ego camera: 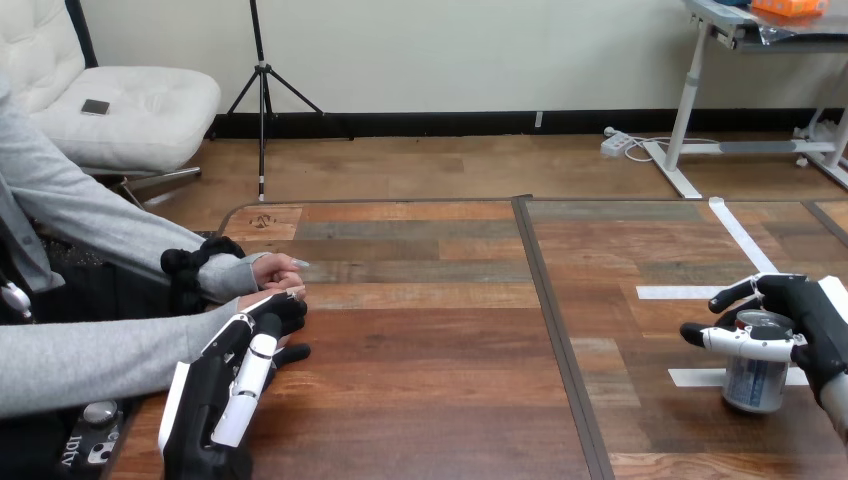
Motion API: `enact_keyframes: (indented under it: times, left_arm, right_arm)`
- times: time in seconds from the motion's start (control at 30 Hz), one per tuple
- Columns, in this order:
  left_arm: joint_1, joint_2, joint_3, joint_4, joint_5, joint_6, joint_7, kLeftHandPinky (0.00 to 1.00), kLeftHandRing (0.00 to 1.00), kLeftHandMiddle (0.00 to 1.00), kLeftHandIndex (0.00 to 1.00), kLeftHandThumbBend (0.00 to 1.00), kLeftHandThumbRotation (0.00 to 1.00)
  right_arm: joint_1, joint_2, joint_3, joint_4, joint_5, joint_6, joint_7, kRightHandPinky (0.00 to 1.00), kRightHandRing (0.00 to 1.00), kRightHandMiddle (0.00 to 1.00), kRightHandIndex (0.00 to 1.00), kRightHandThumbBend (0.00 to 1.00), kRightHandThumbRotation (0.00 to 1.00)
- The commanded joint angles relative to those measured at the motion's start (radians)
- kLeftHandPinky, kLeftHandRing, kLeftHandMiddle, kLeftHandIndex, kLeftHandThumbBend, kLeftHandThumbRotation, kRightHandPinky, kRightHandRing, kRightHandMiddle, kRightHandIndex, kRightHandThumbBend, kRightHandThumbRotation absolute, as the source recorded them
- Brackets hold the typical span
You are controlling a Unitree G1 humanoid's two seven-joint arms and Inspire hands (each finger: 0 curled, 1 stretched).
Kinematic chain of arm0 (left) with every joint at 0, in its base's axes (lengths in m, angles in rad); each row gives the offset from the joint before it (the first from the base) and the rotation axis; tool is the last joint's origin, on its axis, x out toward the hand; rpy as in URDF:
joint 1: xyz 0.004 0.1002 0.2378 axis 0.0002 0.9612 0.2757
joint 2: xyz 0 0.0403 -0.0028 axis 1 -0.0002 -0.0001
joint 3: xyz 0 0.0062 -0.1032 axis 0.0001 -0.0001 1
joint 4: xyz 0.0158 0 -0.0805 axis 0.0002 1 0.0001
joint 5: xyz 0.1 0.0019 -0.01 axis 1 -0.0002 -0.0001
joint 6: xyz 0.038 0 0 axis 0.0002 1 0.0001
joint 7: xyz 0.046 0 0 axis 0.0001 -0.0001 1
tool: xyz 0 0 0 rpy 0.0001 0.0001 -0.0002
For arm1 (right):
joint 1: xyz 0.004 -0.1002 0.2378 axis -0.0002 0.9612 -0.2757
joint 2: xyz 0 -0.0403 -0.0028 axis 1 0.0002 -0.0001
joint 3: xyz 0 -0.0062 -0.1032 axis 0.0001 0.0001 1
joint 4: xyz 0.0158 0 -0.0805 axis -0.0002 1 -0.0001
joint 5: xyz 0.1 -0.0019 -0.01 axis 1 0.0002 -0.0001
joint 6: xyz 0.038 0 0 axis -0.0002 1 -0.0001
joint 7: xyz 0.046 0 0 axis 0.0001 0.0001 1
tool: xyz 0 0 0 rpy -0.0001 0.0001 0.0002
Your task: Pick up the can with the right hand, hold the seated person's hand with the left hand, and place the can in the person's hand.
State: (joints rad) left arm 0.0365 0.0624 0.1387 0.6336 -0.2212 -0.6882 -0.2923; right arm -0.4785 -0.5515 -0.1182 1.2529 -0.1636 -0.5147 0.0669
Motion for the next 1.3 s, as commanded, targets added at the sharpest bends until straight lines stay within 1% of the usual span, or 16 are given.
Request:
enact_keyframes:
  times: [0.0,0.13,0.27,0.4,0.53,0.7,0.93,1.03,1.1,1.2,1.27]
  left_arm:
    - [-0.069,0.006,0.001,-0.018,0.016,-0.021,0.002,0.71,0.8,0.75,0.7,0.45,0.68]
    - [-0.071,0.008,0.001,-0.016,0.016,-0.02,0.001,0.71,0.8,0.75,0.69,0.44,0.67]
    - [-0.071,0.008,0.0,-0.018,0.021,-0.016,0.006,0.71,0.8,0.76,0.69,0.43,0.67]
    - [-0.072,0.009,0.0,-0.015,0.023,-0.019,0.006,0.71,0.8,0.76,0.69,0.42,0.67]
    - [-0.07,0.007,0.0,-0.019,0.02,-0.014,0.006,0.71,0.8,0.76,0.69,0.39,0.66]
    - [-0.07,0.008,0.0,-0.019,0.027,-0.015,0.014,0.71,0.8,0.76,0.69,0.38,0.65]
    - [-0.068,0.009,0.0,-0.021,0.029,-0.013,0.012,0.71,0.81,0.77,0.69,0.39,0.64]
    - [-0.066,0.008,0.0,-0.025,0.03,-0.009,0.014,0.72,0.81,0.77,0.69,0.39,0.64]
    - [-0.066,0.007,0.0,-0.023,0.03,-0.011,0.014,0.72,0.81,0.78,0.69,0.4,0.64]
    - [-0.068,0.005,0.002,-0.017,0.029,-0.019,0.013,0.72,0.81,0.78,0.69,0.4,0.64]
    - [-0.066,0.003,0.002,-0.022,0.03,-0.014,0.018,0.71,0.81,0.78,0.69,0.4,0.64]
  right_arm:
    - [-0.05,-0.028,0.002,-0.055,0.01,-0.056,0.005,0.35,0.37,0.42,0.44,0.84,0.0]
    - [-0.054,-0.025,-0.002,-0.054,0.015,-0.058,0.011,0.36,0.38,0.42,0.44,0.84,0.0]
    - [-0.055,-0.026,0.002,-0.062,0.013,-0.079,0.014,0.36,0.38,0.42,0.43,0.84,0.0]
    - [-0.057,-0.024,0.002,-0.068,0.013,-0.088,0.013,0.36,0.38,0.42,0.43,0.84,0.0]
    - [-0.061,-0.022,0.003,-0.077,0.011,-0.084,0.012,0.35,0.38,0.42,0.43,0.84,0.0]
    - [-0.062,-0.02,0.003,-0.09,0.013,-0.086,0.014,0.35,0.37,0.42,0.43,0.85,0.0]
    - [-0.062,-0.019,0.005,-0.097,0.013,-0.14,0.024,0.32,0.35,0.41,0.43,0.86,0.0]
    - [-0.063,-0.019,0.005,-0.097,0.013,-0.154,0.029,0.31,0.34,0.41,0.43,0.86,0.0]
    - [-0.064,-0.019,0.005,-0.096,0.013,-0.16,0.031,0.31,0.34,0.4,0.43,0.85,0.0]
    - [-0.066,-0.019,0.007,-0.097,0.009,-0.155,0.026,0.3,0.34,0.4,0.43,0.85,0.0]
    - [-0.067,-0.019,0.008,-0.098,0.007,-0.152,0.024,0.3,0.33,0.4,0.43,0.85,0.0]
